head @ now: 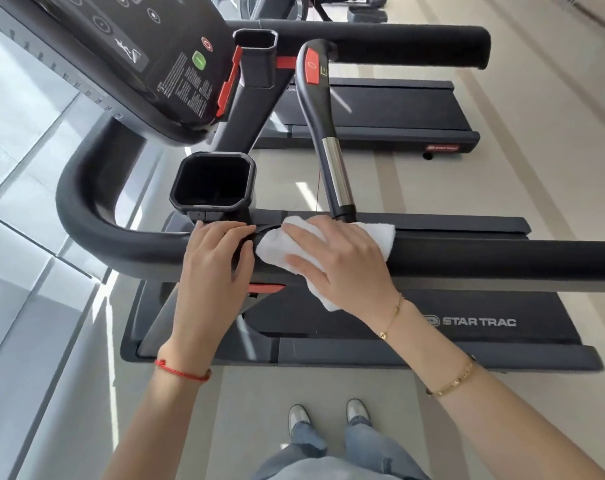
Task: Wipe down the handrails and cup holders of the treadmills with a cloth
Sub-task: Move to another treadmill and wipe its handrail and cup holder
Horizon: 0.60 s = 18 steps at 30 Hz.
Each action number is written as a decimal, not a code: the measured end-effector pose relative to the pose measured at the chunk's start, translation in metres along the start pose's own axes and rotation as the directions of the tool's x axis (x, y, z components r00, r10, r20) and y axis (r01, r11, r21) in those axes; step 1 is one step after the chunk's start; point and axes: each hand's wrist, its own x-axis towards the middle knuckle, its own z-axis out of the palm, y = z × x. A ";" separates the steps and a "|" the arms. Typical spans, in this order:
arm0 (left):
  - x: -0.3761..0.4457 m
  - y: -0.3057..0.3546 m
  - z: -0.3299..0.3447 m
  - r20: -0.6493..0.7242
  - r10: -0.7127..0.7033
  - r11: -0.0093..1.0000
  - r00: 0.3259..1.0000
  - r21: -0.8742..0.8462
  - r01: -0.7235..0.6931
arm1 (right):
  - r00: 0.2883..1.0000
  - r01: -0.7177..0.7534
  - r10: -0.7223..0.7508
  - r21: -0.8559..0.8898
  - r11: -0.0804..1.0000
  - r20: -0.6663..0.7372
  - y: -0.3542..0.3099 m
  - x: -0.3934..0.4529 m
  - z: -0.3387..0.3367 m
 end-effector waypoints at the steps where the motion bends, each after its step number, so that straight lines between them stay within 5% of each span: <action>1: 0.001 0.006 0.004 0.013 0.009 1.000 1.000 0.001 -0.009 | 1.000 -0.006 0.006 0.000 1.000 0.002 0.005 -0.004 -0.003; 18: 0.004 0.160 0.105 0.074 0.098 0.995 0.992 0.011 -0.099 | 0.950 -0.309 0.304 -0.078 0.948 -0.070 0.180 -0.109 -0.079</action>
